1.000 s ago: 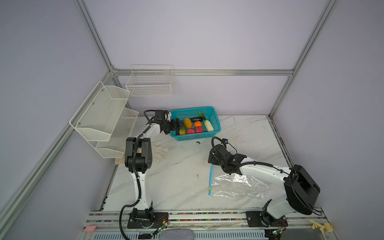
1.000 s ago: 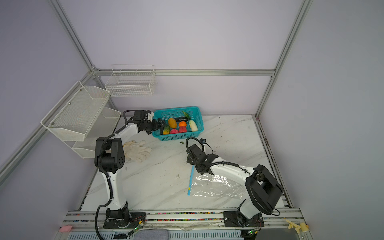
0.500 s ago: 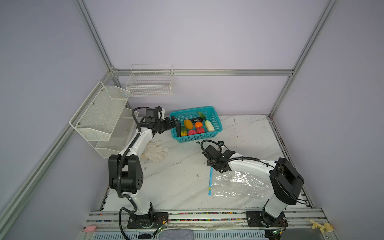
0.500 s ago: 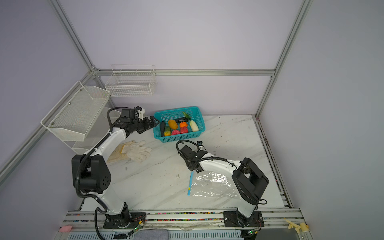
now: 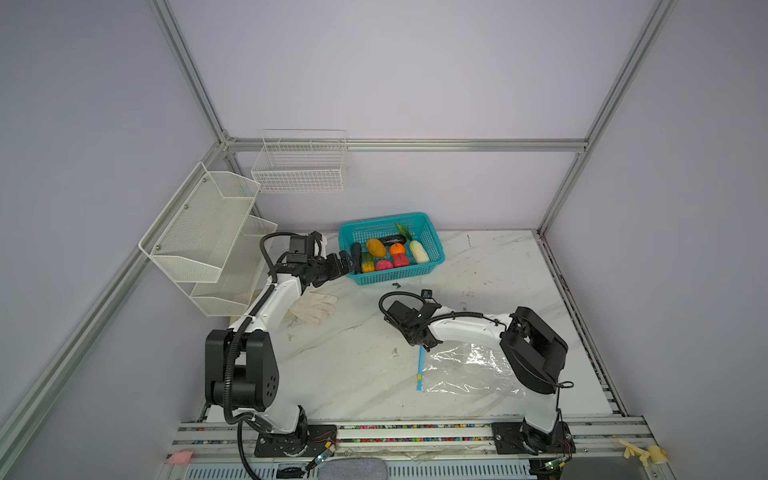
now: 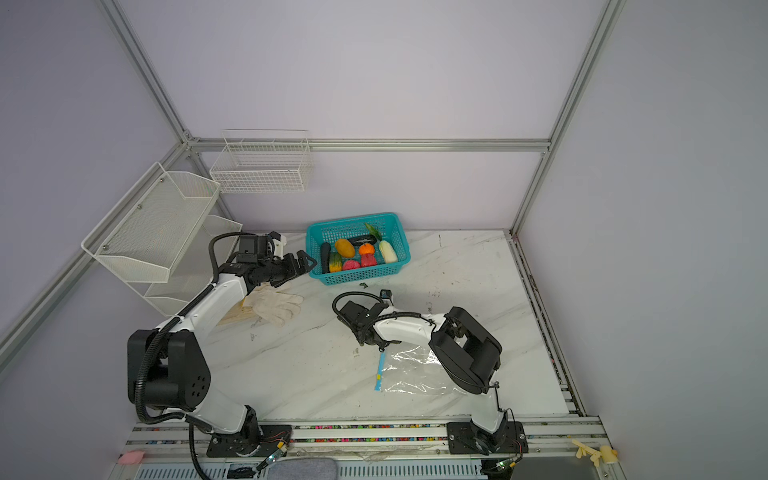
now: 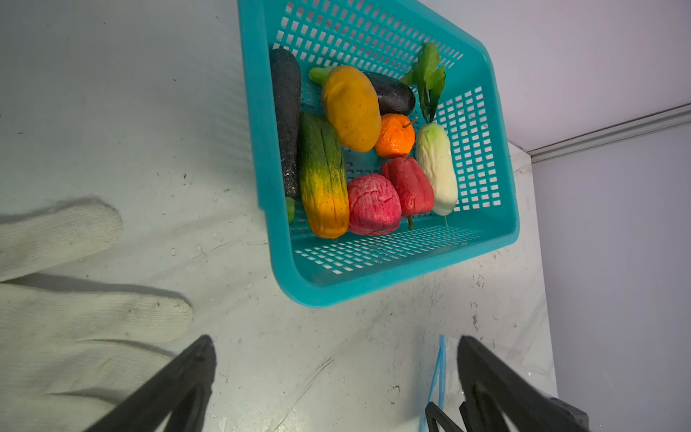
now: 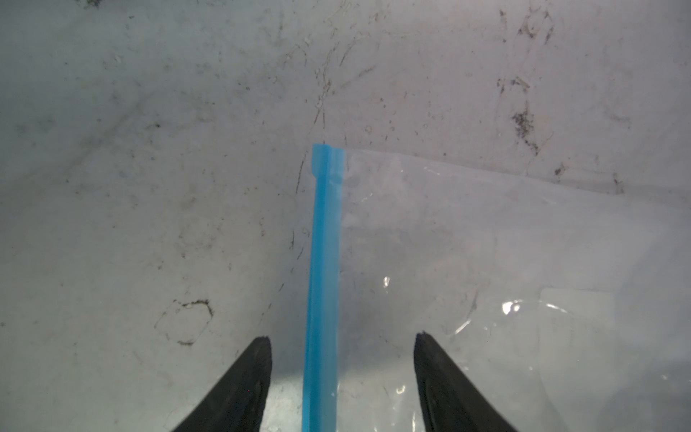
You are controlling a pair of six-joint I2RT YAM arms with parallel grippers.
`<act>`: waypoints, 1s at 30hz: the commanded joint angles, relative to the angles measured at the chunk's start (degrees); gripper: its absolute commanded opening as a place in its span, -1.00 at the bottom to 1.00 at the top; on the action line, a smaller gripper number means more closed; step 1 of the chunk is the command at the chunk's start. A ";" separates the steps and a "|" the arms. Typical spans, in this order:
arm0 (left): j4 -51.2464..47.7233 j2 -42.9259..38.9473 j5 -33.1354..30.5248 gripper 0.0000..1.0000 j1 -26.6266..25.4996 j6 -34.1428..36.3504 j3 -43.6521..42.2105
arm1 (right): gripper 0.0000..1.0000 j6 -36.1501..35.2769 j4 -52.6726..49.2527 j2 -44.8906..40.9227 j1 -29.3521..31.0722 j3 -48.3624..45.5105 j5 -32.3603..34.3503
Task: Place the food in the zip-top bag and seal the zipper
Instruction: 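Lower the right gripper onto the blue zipper edge and close it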
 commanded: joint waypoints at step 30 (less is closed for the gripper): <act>4.54 -2.23 2.25 1.00 0.23 0.13 -3.75 | -0.80 1.71 -0.33 -1.98 0.69 -2.38 1.78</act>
